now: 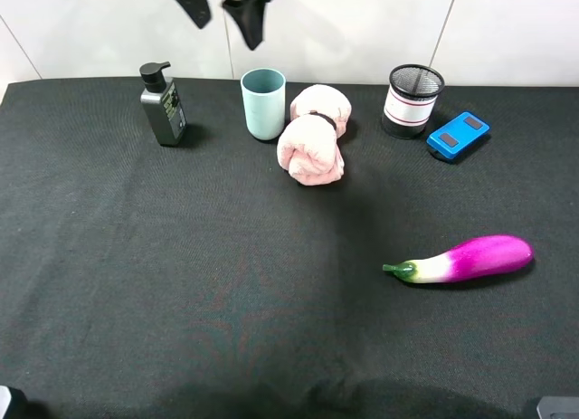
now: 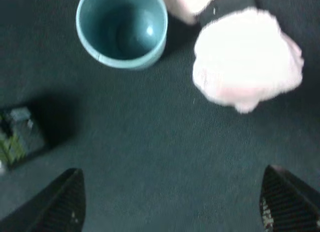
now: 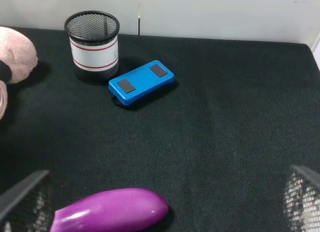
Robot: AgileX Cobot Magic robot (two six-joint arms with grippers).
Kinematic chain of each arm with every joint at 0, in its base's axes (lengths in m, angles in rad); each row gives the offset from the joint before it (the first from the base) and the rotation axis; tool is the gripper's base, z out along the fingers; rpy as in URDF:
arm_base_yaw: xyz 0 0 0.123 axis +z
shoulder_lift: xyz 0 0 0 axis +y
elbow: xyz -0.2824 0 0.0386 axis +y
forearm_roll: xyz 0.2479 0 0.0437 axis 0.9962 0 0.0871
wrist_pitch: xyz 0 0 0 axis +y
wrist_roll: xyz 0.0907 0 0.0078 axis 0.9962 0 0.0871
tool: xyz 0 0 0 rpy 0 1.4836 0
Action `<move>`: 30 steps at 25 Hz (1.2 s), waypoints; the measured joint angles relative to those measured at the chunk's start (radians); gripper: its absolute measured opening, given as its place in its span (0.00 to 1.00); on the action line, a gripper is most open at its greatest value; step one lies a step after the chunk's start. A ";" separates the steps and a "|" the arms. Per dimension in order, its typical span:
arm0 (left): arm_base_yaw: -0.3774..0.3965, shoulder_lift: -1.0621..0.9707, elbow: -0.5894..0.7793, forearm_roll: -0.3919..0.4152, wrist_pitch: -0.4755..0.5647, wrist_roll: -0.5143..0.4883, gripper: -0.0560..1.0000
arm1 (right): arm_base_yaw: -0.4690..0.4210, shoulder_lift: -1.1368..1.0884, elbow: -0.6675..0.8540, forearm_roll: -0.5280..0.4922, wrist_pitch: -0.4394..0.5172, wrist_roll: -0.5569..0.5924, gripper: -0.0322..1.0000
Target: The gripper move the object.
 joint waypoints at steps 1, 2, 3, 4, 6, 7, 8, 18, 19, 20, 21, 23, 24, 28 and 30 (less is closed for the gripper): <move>0.000 -0.032 0.031 0.008 0.000 0.001 0.79 | 0.000 0.000 0.000 0.000 0.000 0.000 0.70; 0.000 -0.059 0.067 0.010 0.000 0.002 0.80 | 0.000 0.000 0.000 0.000 0.000 0.000 0.70; 0.000 -0.092 0.102 0.013 -0.001 0.008 0.82 | 0.000 0.000 0.000 0.000 0.000 0.000 0.70; 0.000 -0.125 0.131 0.016 -0.001 0.008 0.85 | 0.000 0.000 0.000 0.000 0.000 0.000 0.70; 0.000 -0.186 0.199 0.022 -0.001 0.008 0.91 | 0.000 0.000 0.000 0.000 0.000 0.000 0.70; 0.000 -0.219 0.233 0.024 -0.001 0.008 0.94 | 0.000 0.000 0.000 0.000 0.000 0.000 0.70; 0.000 -0.252 0.260 0.024 -0.001 0.008 0.96 | 0.000 0.000 0.000 0.000 0.000 0.000 0.70; 0.000 -0.574 0.559 0.009 -0.001 0.020 0.99 | 0.000 0.000 0.000 0.000 0.000 0.000 0.70; 0.000 -0.610 0.583 0.009 -0.001 0.021 0.99 | 0.000 0.000 0.000 0.000 0.000 0.000 0.70; 0.000 -0.640 0.611 0.009 -0.001 0.022 0.99 | 0.000 0.000 0.000 0.000 0.000 0.000 0.70; 0.000 -0.676 0.639 0.009 0.000 0.024 0.99 | 0.000 0.000 0.000 0.000 0.000 0.000 0.70; 0.000 -0.742 0.686 0.009 0.000 0.024 0.99 | 0.000 0.000 0.000 0.000 0.000 0.000 0.70; 0.000 -0.778 0.708 0.009 0.000 0.024 0.99 | 0.000 0.000 0.000 0.000 0.000 0.000 0.70; 0.000 -0.912 0.775 0.000 0.001 0.025 0.99 | 0.000 0.000 0.000 0.000 0.000 0.000 0.70; 0.000 -0.973 0.808 0.000 0.001 0.025 0.99 | 0.000 0.000 0.000 0.000 0.000 0.000 0.70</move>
